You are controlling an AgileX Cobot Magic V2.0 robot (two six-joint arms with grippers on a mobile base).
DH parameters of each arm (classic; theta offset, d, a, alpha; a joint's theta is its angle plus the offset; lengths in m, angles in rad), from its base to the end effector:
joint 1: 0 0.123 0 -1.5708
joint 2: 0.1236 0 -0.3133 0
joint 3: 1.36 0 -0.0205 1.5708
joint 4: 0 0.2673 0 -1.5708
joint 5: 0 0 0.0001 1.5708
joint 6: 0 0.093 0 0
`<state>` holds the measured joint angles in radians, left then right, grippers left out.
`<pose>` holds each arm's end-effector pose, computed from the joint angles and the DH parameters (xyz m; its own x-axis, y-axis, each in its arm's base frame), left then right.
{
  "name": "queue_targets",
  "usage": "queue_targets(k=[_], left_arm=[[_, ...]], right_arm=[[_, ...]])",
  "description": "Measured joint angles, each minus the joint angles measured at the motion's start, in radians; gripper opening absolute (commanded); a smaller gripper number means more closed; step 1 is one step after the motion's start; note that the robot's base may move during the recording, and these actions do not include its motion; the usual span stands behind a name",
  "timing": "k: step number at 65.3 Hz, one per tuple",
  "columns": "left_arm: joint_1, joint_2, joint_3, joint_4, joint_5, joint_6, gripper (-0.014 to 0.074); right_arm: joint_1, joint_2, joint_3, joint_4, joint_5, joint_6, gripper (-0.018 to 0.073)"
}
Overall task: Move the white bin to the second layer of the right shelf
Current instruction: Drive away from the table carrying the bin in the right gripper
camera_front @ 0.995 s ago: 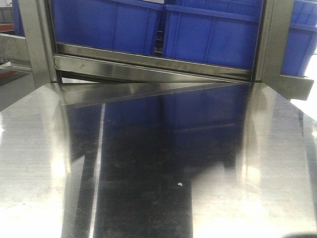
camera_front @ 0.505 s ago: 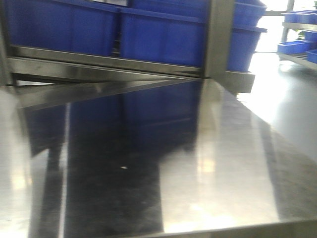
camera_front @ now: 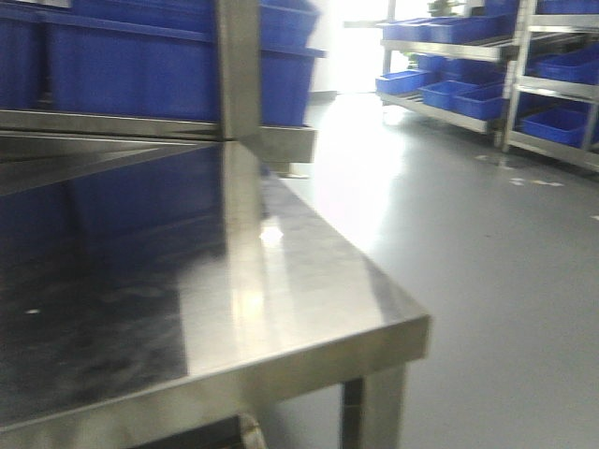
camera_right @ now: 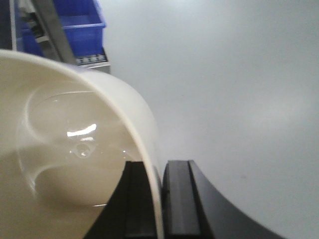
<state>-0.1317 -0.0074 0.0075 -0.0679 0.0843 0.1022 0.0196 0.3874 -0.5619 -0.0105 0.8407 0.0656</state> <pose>0.0458 -0.0066 0.2032 0.0077 0.0338 -0.9994 0.1368 0.9900 0.0345 0.0574 0.0004 0.3142 -0.5469 0.0478 -0.8358 0.0190 0.9988 0.0447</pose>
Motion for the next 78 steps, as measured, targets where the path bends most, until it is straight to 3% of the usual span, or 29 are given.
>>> queue_targets(k=[78], left_arm=[[0.0, 0.0, 0.0, 0.0, 0.0, 0.0, 0.0085]], right_arm=[[0.0, 0.0, 0.0, 0.0, 0.0, 0.0, 0.0053]])
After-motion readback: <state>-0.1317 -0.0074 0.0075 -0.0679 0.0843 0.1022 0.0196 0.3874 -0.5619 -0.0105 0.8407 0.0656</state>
